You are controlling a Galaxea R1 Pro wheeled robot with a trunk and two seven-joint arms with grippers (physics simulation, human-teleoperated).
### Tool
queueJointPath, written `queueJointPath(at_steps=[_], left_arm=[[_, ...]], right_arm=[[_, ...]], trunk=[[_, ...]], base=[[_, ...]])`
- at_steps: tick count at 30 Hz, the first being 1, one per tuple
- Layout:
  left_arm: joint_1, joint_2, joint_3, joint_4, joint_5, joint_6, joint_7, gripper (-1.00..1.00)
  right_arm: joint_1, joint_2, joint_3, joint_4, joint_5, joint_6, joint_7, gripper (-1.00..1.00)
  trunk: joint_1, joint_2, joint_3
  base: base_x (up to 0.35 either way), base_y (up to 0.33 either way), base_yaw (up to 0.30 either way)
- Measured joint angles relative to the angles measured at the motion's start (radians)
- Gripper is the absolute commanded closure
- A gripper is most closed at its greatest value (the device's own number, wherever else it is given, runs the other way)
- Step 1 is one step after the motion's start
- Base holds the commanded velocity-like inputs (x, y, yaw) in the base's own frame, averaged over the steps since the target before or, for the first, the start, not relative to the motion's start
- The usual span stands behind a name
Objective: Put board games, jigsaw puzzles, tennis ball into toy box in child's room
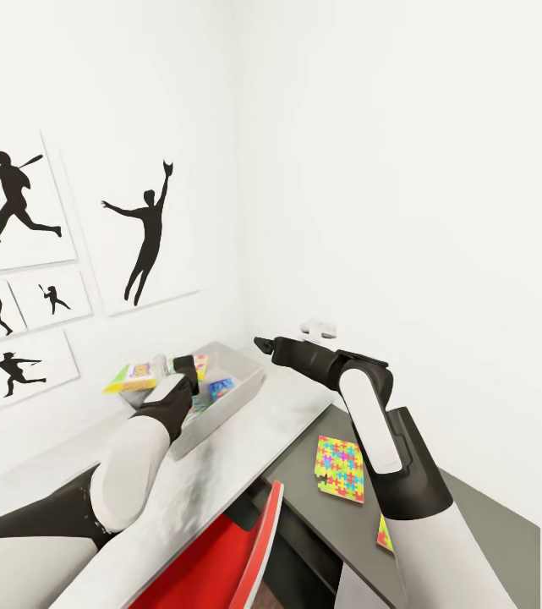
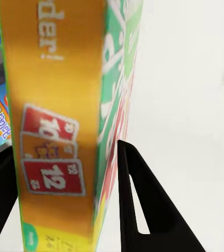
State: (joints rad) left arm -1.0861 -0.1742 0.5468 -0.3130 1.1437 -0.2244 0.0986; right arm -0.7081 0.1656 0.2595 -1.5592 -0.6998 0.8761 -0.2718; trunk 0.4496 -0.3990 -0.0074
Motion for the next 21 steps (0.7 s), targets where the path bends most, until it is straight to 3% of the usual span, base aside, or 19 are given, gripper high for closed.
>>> queueJointPath(at_steps=[2, 8, 21], left_arm=[[0.000, 0.000, 0.000, 0.000, 0.012, -0.030, 0.001, 1.00], [-0.004, 0.000, -0.003, 0.001, 0.106, -0.059, -0.002, 1.00], [-0.012, 0.000, -0.007, 0.005, 0.122, -0.051, 0.000, 1.00]], right_arm=[[0.000, 0.002, 0.001, 0.000, 0.000, 0.000, 0.000, -1.00], [0.000, 0.009, 0.003, -0.001, 0.000, -0.001, 0.000, -1.00], [0.000, 0.009, 0.003, 0.002, -0.001, -0.002, 0.000, -1.00]], trunk=[[0.000, 0.000, 0.000], [0.000, 0.000, 0.000], [0.000, 0.000, 0.000]], base=[[0.000, 0.000, 0.000], [0.000, 0.000, 0.000], [0.000, 0.000, 0.000]])
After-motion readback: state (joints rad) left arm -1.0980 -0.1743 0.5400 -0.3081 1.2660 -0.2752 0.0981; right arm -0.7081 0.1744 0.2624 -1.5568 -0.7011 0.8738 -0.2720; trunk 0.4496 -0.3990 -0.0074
